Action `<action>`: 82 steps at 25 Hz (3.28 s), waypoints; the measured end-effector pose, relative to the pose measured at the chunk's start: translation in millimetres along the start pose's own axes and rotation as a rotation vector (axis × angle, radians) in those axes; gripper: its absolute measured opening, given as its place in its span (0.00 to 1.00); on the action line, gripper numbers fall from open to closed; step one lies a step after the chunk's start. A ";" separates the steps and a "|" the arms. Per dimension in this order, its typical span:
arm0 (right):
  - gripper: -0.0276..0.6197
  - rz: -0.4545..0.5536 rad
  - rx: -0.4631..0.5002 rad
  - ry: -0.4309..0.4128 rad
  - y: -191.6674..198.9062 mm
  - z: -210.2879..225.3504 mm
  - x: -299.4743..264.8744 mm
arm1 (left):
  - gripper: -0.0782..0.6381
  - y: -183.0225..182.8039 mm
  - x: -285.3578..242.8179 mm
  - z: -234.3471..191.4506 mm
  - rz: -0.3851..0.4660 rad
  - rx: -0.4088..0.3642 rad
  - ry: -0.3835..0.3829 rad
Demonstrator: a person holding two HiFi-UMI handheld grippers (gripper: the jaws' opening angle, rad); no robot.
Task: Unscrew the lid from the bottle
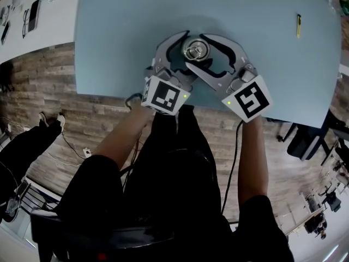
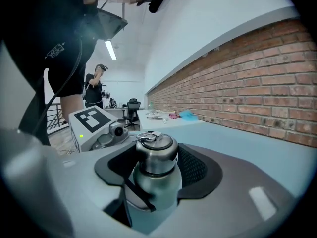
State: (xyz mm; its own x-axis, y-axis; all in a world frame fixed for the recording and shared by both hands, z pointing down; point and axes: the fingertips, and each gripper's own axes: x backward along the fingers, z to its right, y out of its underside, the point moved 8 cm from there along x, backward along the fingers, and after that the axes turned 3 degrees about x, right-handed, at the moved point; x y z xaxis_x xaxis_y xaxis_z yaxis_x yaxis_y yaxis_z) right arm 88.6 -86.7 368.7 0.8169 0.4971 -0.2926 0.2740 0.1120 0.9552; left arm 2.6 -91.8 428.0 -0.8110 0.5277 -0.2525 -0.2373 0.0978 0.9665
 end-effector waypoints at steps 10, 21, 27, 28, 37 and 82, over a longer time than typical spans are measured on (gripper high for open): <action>0.45 0.010 0.029 -0.125 -1.0 8.7 -2.4 | 0.63 0.4 0.0 -11.1 0.013 -0.050 0.186; 0.45 0.021 0.024 -0.154 -3.3 11.0 -3.2 | 0.63 -2.3 0.0 -15.5 0.007 -0.077 0.255; 0.45 0.003 0.031 -0.145 -3.5 8.9 -3.0 | 0.65 0.7 0.1 -11.6 0.011 -0.059 0.237; 0.45 -0.003 0.033 -0.145 -3.5 8.7 -2.4 | 0.66 0.7 0.2 -11.0 0.010 -0.058 0.239; 0.45 0.054 -0.009 -0.106 -9.6 7.6 0.4 | 0.67 -2.0 9.9 -13.9 -0.005 -0.053 0.219; 0.45 0.038 -0.114 0.209 30.1 7.8 73.0 | 0.16 -52.5 48.0 12.7 0.052 -0.021 0.173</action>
State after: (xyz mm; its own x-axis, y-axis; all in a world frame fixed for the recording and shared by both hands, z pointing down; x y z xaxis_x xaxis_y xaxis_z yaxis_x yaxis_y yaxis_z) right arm 160.5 -53.8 375.8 0.6991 0.6690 -0.2523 0.1768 0.1802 0.9676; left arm -17.1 -60.9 365.7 -0.9022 0.3780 -0.2080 -0.2022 0.0554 0.9778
